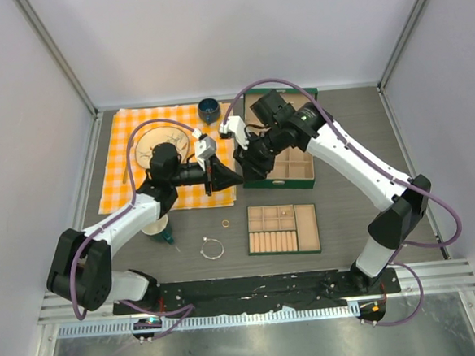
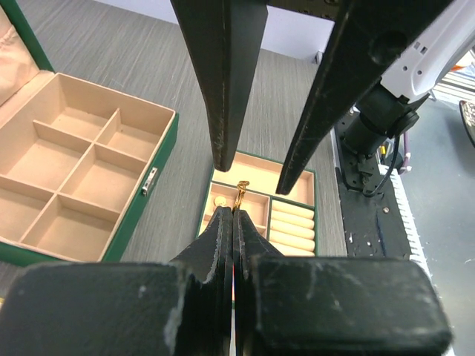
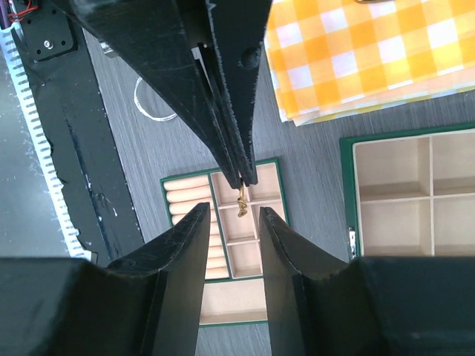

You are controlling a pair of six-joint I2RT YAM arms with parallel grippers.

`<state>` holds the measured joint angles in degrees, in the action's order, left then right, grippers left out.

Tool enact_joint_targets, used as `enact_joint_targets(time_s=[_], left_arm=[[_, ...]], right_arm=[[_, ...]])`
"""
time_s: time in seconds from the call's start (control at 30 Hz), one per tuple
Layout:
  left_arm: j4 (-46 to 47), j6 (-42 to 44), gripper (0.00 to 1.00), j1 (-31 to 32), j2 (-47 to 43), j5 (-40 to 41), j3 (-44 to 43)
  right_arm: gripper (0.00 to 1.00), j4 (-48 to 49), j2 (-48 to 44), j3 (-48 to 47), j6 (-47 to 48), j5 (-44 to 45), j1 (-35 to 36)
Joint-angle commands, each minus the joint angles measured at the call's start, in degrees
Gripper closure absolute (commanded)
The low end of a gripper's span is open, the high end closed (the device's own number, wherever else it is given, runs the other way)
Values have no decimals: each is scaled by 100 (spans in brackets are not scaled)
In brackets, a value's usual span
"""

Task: Organize the mixed jewelry

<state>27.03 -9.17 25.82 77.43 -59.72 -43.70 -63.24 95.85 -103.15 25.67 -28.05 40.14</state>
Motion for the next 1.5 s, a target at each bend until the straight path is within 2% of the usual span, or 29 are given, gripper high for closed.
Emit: enact_joint_targets(time_s=[0.0,0.5,0.83,1.0,1.27,1.47], left_arm=[[356,-208,100,28,-17,-74,-191],[470,-296,100,28,-123,-259,-59],[479,-314,100,28,-123,-294,-51],[514,-349,100,37,-123,-303,-24],[576,-410,100,37,-123,-338,2],[602,-463,100,46,-88,-303,2]], right_arm=[[61,23,-67,41,96,81,125],[65,93,-49,76,114,371,161],[74,110,-14,67,96,318,161],[75,119,21,50,87,274,161],[84,128,91,23,61,160,161],[99,119,109,-12,43,98,161]])
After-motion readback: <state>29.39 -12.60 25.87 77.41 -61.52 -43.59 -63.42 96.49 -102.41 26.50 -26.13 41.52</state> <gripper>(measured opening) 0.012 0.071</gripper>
